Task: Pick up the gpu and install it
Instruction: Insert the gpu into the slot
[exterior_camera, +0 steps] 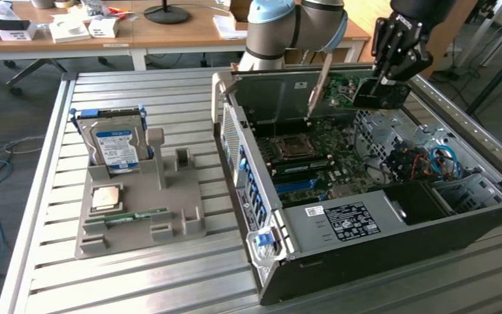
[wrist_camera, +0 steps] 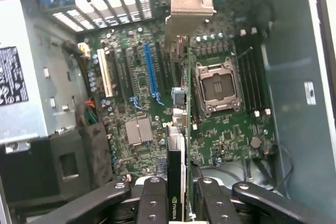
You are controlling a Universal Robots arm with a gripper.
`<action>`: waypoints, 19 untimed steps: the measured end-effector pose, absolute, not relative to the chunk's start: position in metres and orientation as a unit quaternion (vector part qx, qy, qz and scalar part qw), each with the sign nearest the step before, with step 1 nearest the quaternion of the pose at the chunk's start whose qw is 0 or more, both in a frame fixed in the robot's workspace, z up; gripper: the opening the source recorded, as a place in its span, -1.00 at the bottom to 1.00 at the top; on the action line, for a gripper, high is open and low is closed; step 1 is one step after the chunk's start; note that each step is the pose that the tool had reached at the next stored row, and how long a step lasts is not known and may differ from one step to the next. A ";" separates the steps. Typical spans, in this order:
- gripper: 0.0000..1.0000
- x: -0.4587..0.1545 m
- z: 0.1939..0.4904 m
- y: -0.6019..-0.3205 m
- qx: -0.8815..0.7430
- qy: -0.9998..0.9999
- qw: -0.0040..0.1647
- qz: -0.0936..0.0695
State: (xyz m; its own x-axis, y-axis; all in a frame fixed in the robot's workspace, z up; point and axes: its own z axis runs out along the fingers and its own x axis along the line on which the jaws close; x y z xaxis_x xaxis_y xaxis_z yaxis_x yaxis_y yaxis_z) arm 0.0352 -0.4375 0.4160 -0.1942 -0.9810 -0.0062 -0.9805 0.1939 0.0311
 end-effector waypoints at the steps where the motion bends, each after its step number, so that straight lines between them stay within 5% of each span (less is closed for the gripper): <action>1: -0.47 0.035 0.416 -0.438 0.641 -0.767 0.008 -0.014; 19: -0.47 0.035 0.416 -0.438 0.695 -0.719 0.009 -0.013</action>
